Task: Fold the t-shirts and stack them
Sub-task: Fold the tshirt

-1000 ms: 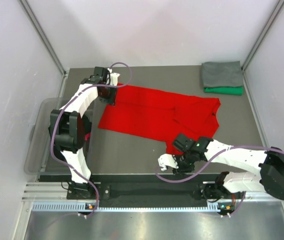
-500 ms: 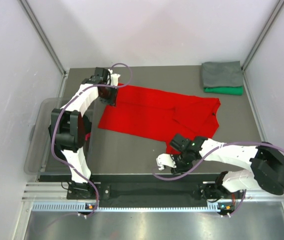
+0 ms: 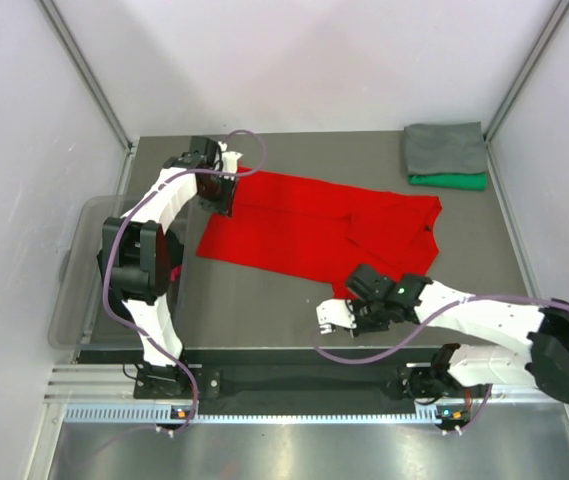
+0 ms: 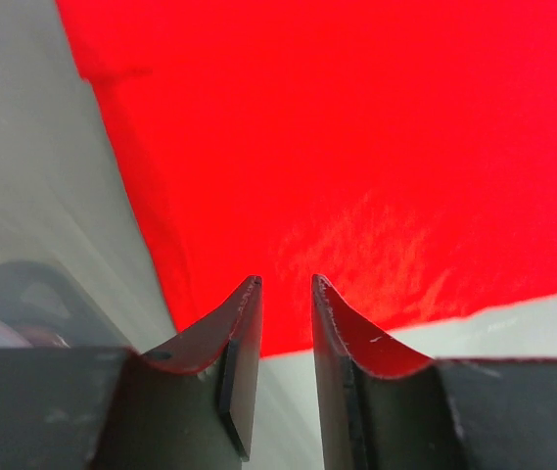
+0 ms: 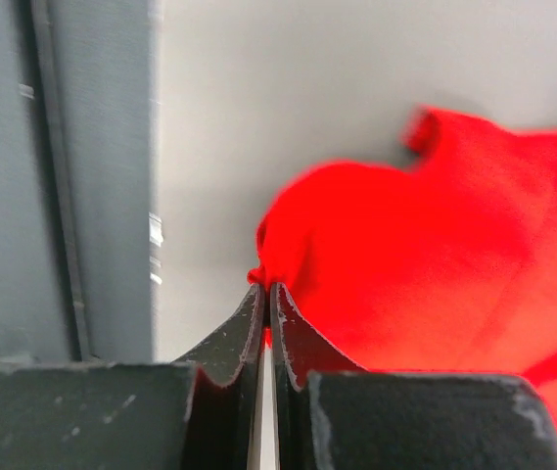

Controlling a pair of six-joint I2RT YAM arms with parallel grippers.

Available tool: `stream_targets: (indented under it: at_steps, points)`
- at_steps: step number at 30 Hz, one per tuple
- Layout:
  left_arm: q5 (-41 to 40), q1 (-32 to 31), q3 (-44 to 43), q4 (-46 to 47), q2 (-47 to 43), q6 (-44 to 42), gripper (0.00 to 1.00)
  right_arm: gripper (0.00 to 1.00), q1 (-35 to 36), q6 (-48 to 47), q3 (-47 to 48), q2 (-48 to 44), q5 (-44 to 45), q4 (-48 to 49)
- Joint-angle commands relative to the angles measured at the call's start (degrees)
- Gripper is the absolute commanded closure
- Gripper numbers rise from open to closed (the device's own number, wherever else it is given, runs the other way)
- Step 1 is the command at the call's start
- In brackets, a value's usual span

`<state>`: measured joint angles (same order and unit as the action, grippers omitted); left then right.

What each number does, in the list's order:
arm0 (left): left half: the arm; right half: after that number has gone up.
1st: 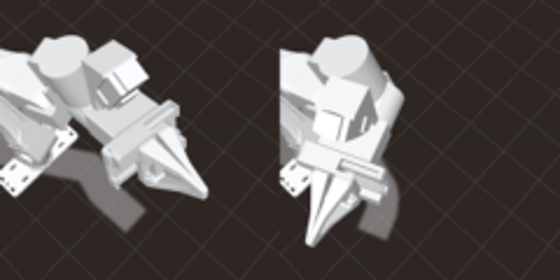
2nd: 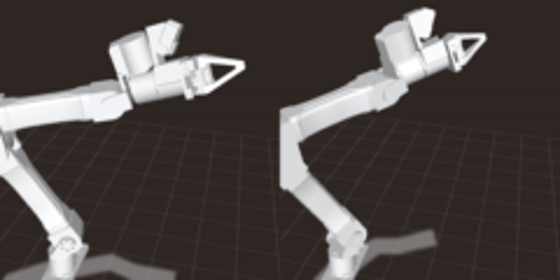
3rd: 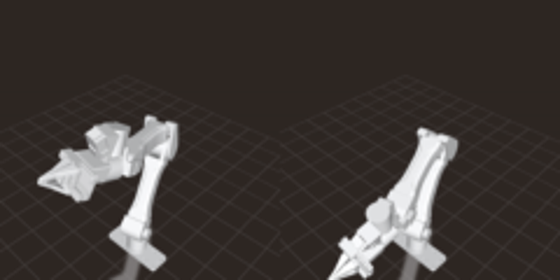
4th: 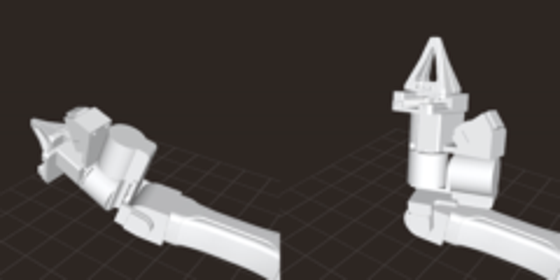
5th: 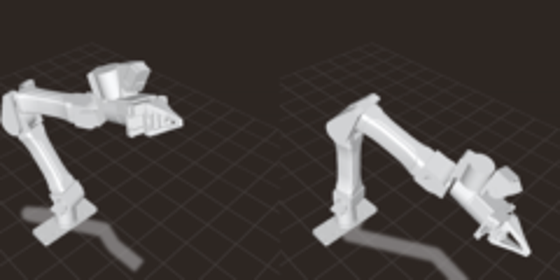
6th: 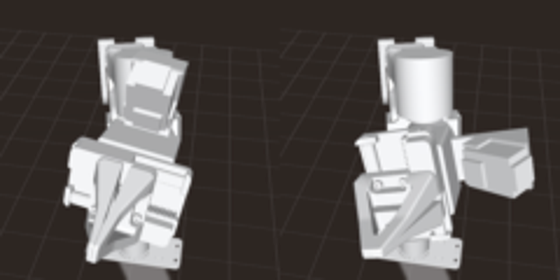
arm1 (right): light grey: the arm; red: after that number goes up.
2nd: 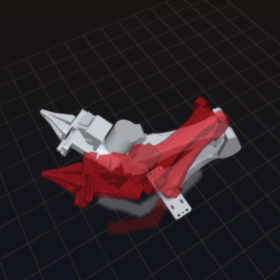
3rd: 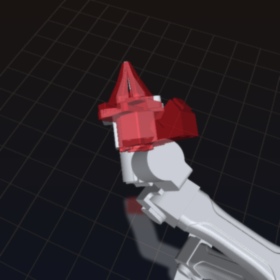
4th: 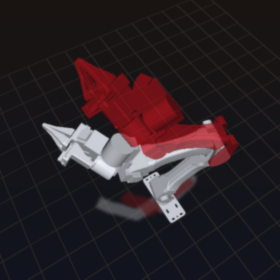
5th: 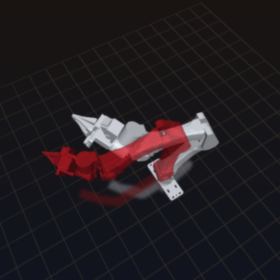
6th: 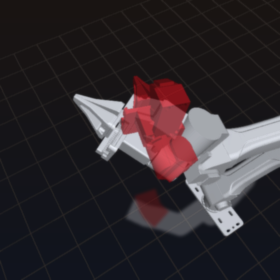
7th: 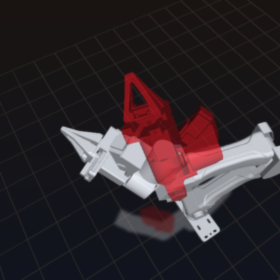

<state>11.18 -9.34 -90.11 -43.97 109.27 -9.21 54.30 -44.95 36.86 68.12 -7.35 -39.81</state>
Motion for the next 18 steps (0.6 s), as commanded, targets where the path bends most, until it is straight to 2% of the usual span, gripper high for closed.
stream_targets:
  at_steps: [1,6,18]
  points:
    - [1.3,0.4,-0.5,-7.2,0.4,-2.9,0.67,1.0,-1.7,-1.6,3.1,-4.7,6.0,-1.4]
    - [-2.1,1.0,-0.2,-12.7,2.1,-4.3,0.68,1.0,-5.9,-1.6,4.4,-7.8,6.7,-1.5]
    - [-10.7,2.0,2.2,-14.0,4.5,-6.4,0.71,1.0,-8.8,-0.6,5.5,-8.3,4.8,-1.1]
